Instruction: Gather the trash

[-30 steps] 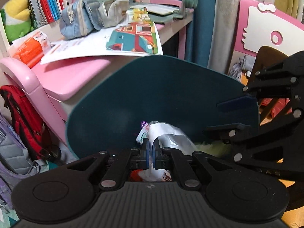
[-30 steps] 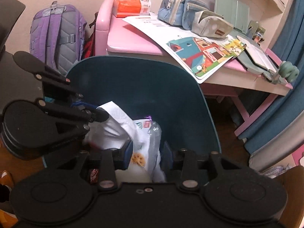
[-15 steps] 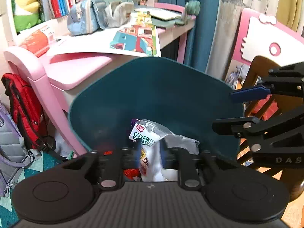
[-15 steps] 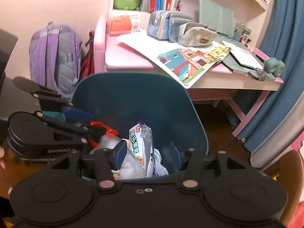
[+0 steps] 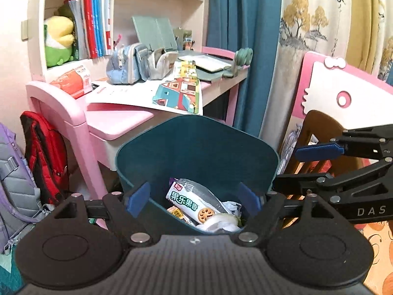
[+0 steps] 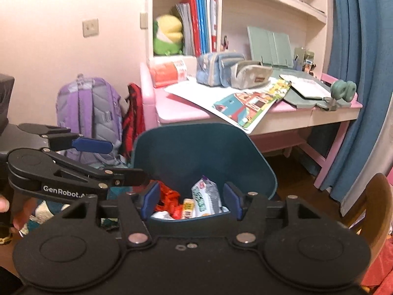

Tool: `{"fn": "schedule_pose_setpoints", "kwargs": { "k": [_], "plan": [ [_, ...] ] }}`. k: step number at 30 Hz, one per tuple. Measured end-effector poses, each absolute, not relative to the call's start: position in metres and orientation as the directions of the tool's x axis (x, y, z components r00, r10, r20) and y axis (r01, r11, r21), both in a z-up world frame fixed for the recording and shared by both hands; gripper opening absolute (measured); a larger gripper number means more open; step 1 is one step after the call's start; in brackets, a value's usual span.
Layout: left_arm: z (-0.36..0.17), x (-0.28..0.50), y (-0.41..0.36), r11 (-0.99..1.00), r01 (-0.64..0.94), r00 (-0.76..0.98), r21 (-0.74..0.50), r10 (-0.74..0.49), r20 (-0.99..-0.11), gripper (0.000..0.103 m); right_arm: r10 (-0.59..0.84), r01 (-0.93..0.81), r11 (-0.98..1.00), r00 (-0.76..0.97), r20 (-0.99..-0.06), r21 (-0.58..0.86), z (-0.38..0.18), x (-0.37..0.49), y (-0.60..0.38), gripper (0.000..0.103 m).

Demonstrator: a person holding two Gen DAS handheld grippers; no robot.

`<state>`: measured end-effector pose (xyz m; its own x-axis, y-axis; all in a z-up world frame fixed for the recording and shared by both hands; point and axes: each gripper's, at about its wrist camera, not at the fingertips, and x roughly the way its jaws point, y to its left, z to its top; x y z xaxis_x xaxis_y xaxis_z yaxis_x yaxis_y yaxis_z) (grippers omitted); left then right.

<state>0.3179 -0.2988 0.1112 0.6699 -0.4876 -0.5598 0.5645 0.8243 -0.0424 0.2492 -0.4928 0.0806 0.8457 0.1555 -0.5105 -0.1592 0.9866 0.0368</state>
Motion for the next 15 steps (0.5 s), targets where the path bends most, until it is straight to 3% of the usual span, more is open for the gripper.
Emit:
{"fn": "schedule_pose_setpoints", "kwargs": {
  "k": [11, 15],
  "plan": [
    [0.120, 0.264, -0.268, 0.827, 0.559, 0.713, -0.059, -0.515, -0.475, 0.085, 0.205, -0.195, 0.979, 0.890, -0.408, 0.065, 0.085, 0.200, -0.476, 0.062],
    [0.121, 0.252, -0.256, 0.828, 0.553, 0.720, -0.096, -0.532, -0.445, 0.100, 0.197, -0.183, 0.980, 0.901, -0.385, 0.075, 0.087, 0.188, -0.473, 0.063]
  ]
}}
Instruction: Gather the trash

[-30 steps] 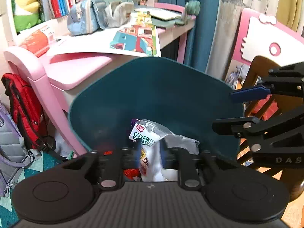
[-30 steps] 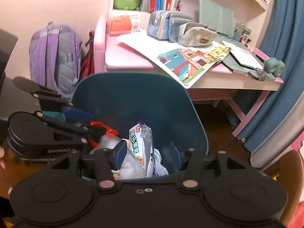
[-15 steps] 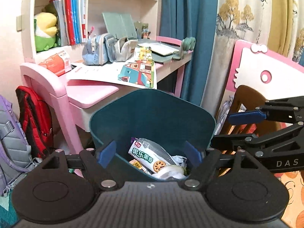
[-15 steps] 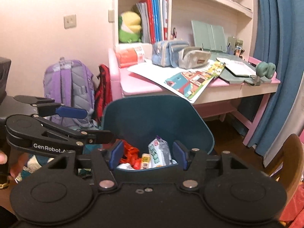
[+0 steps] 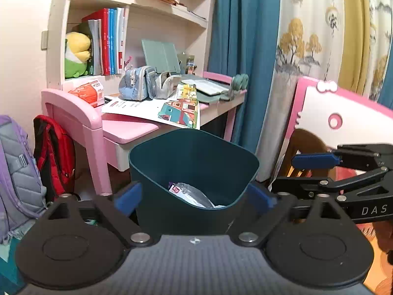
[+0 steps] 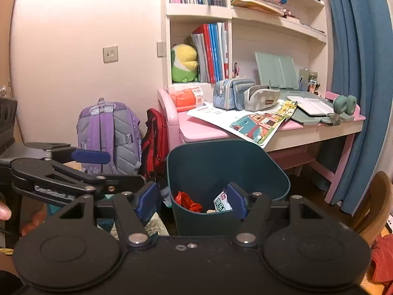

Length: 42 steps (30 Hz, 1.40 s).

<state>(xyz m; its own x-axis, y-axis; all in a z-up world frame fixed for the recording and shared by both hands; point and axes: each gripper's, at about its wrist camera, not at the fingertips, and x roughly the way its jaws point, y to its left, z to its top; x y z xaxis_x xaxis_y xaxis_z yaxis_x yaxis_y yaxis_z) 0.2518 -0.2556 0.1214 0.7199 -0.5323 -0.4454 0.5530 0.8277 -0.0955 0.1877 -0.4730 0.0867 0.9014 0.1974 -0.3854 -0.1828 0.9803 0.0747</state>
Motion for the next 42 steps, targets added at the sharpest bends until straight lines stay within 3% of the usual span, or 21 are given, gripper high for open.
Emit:
{"fn": "schedule_pose_setpoints", "kwargs": {
  "k": [24, 42],
  "plan": [
    [0.149, 0.219, -0.239, 0.801, 0.587, 0.718, -0.119, -0.583, -0.379, 0.103, 0.141, -0.118, 0.989, 0.923, -0.358, 0.084, 0.116, 0.147, -0.465, 0.066],
    [0.173, 0.216, -0.245, 0.791, 0.585, 0.697, -0.176, -0.602, -0.389, 0.103, 0.102, -0.072, 0.993, 0.930, -0.354, 0.095, 0.136, 0.130, -0.476, 0.066]
  ]
}}
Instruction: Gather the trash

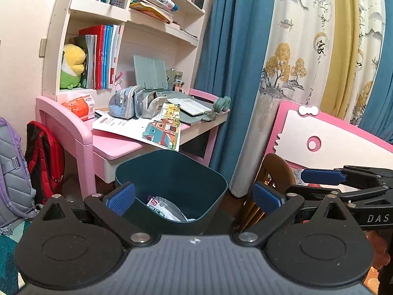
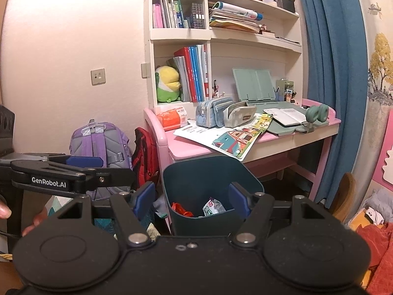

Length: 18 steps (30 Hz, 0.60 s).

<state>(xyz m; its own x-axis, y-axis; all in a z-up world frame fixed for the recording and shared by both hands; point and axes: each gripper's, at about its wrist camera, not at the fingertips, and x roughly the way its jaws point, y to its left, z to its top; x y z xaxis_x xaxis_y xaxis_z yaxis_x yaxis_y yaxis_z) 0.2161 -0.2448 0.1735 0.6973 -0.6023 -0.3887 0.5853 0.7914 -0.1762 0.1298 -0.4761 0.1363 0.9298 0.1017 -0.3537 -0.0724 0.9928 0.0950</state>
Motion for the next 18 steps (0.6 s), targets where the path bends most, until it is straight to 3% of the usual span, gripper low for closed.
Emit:
{"fn": "schedule_pose_setpoints", "kwargs": {
  "k": [18],
  "plan": [
    [0.185, 0.198, -0.253, 0.769, 0.621, 0.674, -0.148, -0.621, -0.400, 0.103, 0.075, -0.044, 0.994, 0.936, -0.345, 0.096, 0.143, 0.110, -0.481, 0.066]
  ]
}}
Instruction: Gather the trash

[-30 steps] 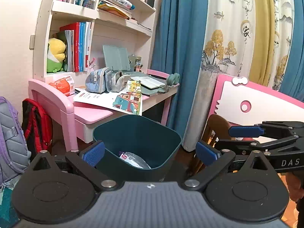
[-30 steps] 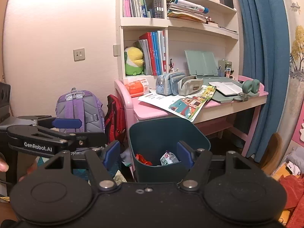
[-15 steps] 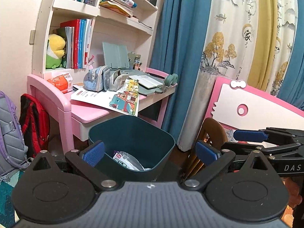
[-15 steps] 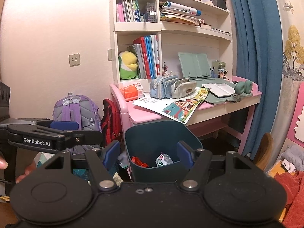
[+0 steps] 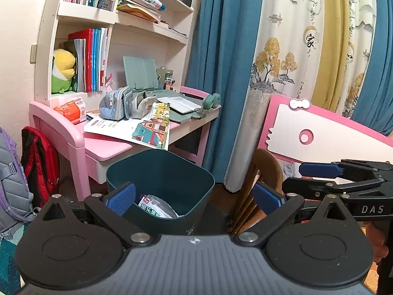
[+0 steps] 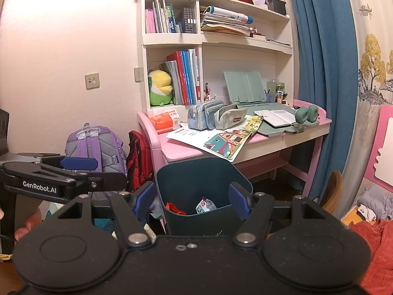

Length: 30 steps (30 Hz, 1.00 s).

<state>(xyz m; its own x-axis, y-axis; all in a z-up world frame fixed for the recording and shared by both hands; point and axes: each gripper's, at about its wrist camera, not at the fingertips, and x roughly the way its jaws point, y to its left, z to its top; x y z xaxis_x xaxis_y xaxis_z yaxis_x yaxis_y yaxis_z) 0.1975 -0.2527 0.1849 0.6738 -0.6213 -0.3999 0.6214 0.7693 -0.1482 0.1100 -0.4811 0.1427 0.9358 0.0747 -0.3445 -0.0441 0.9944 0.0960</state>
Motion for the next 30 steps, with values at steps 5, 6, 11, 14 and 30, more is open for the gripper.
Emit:
{"fn": "schedule_pose_setpoints", "kwargs": {
  "k": [5, 6, 11, 14, 30],
  "plan": [
    [0.188, 0.189, -0.253, 0.765, 0.630, 0.674, -0.134, -0.624, -0.395, 0.103, 0.078, -0.048, 0.994, 0.936, -0.342, 0.096, 0.143, 0.105, -0.480, 0.066],
    [0.188, 0.187, -0.253, 0.766, 0.630, 0.676, -0.131, -0.623, -0.393, 0.103, 0.077, -0.047, 0.994, 0.937, -0.341, 0.095, 0.144, 0.105, -0.480, 0.066],
    [0.189, 0.179, -0.254, 0.760, 0.637, 0.670, -0.131, -0.630, -0.392, 0.103, 0.078, -0.047, 0.994, 0.939, -0.336, 0.098, 0.143, 0.099, -0.480, 0.066],
    [0.188, 0.175, -0.255, 0.758, 0.640, 0.669, -0.128, -0.631, -0.392, 0.103, 0.078, -0.047, 0.994, 0.938, -0.337, 0.098, 0.144, 0.099, -0.480, 0.066],
    [0.181, 0.154, -0.250, 0.758, 0.638, 0.674, -0.139, -0.636, -0.376, 0.103, 0.076, -0.042, 0.994, 0.935, -0.346, 0.105, 0.135, 0.076, -0.474, 0.066]
  ]
}}
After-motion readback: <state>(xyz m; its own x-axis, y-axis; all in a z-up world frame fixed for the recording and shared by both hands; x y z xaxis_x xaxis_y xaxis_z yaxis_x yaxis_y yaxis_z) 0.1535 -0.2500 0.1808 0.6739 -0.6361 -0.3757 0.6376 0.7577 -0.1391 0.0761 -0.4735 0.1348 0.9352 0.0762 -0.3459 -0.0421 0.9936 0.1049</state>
